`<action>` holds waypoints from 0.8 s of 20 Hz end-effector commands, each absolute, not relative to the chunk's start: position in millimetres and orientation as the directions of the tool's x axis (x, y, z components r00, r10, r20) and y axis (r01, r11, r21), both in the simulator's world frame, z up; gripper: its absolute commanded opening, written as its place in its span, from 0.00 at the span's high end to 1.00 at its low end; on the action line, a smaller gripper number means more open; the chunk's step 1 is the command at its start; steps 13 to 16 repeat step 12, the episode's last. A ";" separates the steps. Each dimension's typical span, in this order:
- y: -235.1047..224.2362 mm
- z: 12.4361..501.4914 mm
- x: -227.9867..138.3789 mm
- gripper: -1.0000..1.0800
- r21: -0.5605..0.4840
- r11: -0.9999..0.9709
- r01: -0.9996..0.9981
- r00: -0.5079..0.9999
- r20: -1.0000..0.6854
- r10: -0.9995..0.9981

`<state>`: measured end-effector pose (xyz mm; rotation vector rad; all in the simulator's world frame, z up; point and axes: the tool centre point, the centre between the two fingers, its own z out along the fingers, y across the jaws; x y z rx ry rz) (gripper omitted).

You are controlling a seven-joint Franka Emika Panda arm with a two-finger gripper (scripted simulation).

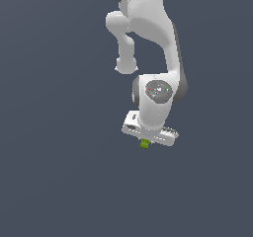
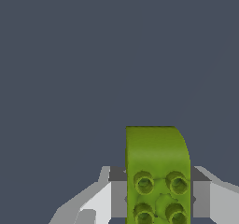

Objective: Pick up the object and move it to a goal position.

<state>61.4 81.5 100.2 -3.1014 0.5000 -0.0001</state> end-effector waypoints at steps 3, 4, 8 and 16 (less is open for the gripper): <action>93.1 134.6 66.9 1.00 0.001 -0.949 -0.315 0.949 0.000 -0.315; 94.9 140.0 68.0 1.00 0.001 -0.949 -0.315 0.949 0.000 -0.315; 100.0 154.5 71.2 1.00 0.001 -0.949 -0.315 0.949 0.000 -0.315; 101.7 159.1 72.4 1.00 0.001 -0.949 -0.315 0.949 0.000 -0.315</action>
